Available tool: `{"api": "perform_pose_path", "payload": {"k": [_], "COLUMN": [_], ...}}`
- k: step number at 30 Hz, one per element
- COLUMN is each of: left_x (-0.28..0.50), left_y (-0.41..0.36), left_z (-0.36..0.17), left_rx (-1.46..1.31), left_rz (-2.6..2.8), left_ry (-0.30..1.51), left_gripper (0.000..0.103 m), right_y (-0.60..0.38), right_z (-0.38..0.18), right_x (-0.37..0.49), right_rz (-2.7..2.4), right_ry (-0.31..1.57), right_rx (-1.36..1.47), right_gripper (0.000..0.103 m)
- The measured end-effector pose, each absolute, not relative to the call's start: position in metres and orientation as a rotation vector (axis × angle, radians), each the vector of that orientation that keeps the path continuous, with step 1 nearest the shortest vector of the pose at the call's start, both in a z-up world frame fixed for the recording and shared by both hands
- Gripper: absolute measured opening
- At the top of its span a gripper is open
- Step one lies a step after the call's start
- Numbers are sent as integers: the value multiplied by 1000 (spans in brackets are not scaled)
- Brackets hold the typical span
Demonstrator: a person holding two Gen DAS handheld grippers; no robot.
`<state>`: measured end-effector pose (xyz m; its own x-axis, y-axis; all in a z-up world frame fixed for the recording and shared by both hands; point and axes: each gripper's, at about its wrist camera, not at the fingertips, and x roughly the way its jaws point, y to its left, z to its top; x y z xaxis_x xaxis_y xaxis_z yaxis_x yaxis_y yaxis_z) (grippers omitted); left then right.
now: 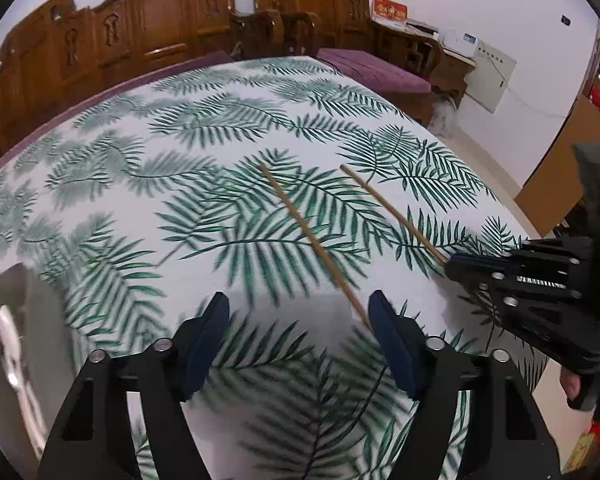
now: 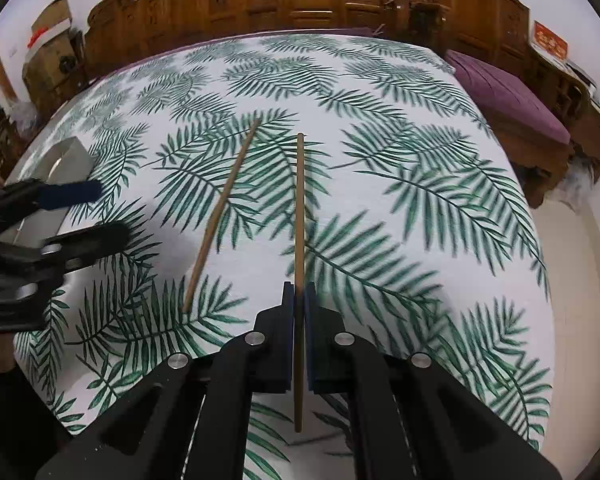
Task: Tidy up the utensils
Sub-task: 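Grasp the wooden chopstick at its end with the right tool and lift, then carry the upright chopstick with the right tool over the grey tray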
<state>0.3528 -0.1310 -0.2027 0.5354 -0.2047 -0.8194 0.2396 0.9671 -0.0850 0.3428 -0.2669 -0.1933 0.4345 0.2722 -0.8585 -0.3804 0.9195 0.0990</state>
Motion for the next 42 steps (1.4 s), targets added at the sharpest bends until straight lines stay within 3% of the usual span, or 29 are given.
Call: {"api": "perform_pose_path", "payload": {"k": [4,6,10,18,22,42], "left_x": [369,376,390,400,398,327], "left_y": [-146,-151,-159,-158,-151,-80], "left_z": [-214,-219,-228,-238,-238,-195], "left_rx": [48,51,57,94,97,107], "left_rz": [-268,-269,-252,-202,-196,-152], "left_ry": [996,1008,1030,1048,1062,1002], "left_gripper": [53,43,37,8,4,4], "right_y": [-282,-288,-293,-298,-295,-252], "right_z": [-192,-191,-192,-191,-188,-150], "right_x": [346,348,350,352,351,335], "right_rz": [389,382,381,377,390,481], "right_ry": [1047,1048,1050,1041,1036,960], "right_rx": [-74,-52,-34,-12,-10,-79], "right_gripper": [6,6,6,6,6,6]}}
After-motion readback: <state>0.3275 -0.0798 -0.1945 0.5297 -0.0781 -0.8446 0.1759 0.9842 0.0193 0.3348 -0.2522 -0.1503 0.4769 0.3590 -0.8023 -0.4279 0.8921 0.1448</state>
